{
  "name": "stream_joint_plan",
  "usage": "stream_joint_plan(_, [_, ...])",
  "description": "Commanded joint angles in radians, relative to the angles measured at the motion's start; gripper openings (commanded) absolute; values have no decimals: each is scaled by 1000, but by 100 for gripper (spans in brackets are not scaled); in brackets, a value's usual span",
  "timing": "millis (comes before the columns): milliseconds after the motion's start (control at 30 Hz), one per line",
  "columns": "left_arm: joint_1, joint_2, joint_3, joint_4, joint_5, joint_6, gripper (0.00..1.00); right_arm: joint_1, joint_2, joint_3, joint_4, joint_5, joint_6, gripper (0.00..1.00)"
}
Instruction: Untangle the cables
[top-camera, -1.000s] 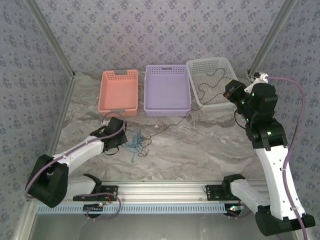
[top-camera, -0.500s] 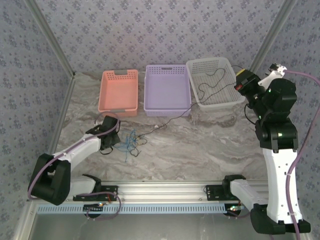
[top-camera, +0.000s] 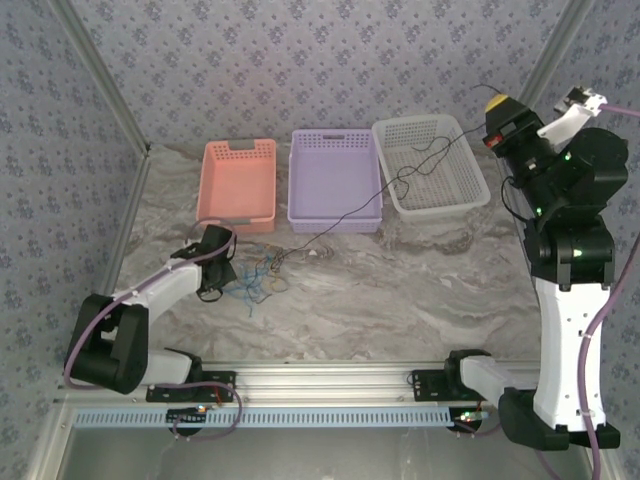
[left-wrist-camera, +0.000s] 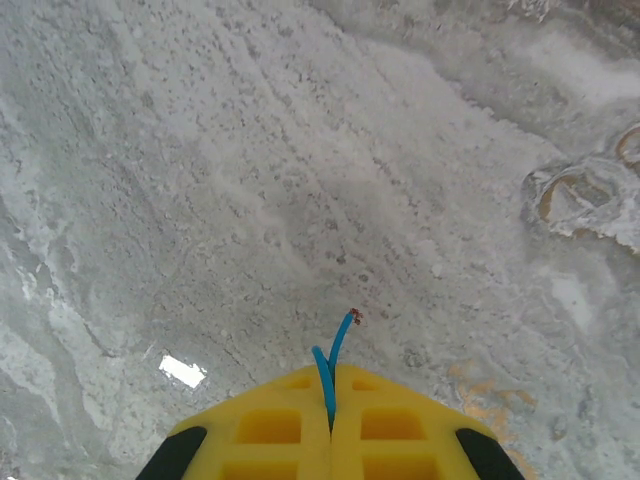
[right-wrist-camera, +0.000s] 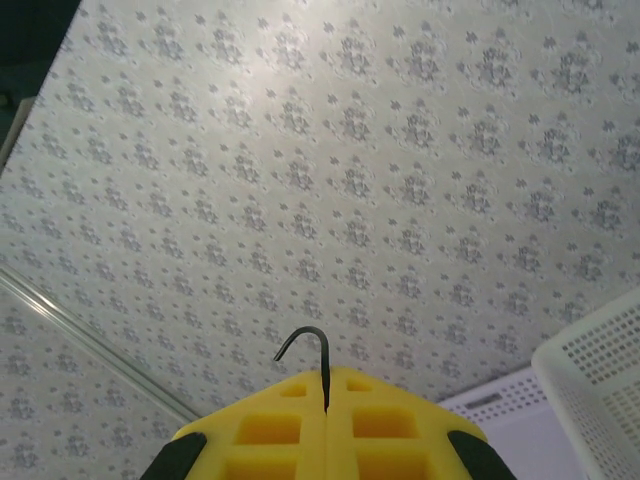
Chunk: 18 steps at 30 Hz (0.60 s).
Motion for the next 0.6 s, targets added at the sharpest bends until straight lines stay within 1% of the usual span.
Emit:
stream_joint_plan(0, [15, 37, 37, -28, -26, 22, 0, -18, 18, 58, 44, -8, 36, 0])
stream_joint_plan(167, [53, 91, 47, 1, 0, 21, 0, -41, 44, 121, 55, -17, 55, 0])
stream_joint_plan(267, [62, 128, 67, 15, 17, 24, 0, -42, 77, 154, 58, -50, 74, 0])
stream_joint_plan(433, [64, 182, 109, 21, 35, 27, 0, -42, 86, 123, 71, -61, 72, 0])
stream_joint_plan(500, [62, 175, 119, 24, 64, 38, 0, -42, 88, 114, 70, -81, 68, 0])
stream_joint_plan(567, [52, 133, 122, 18, 80, 43, 0, -35, 97, 105, 51, -125, 63, 0])
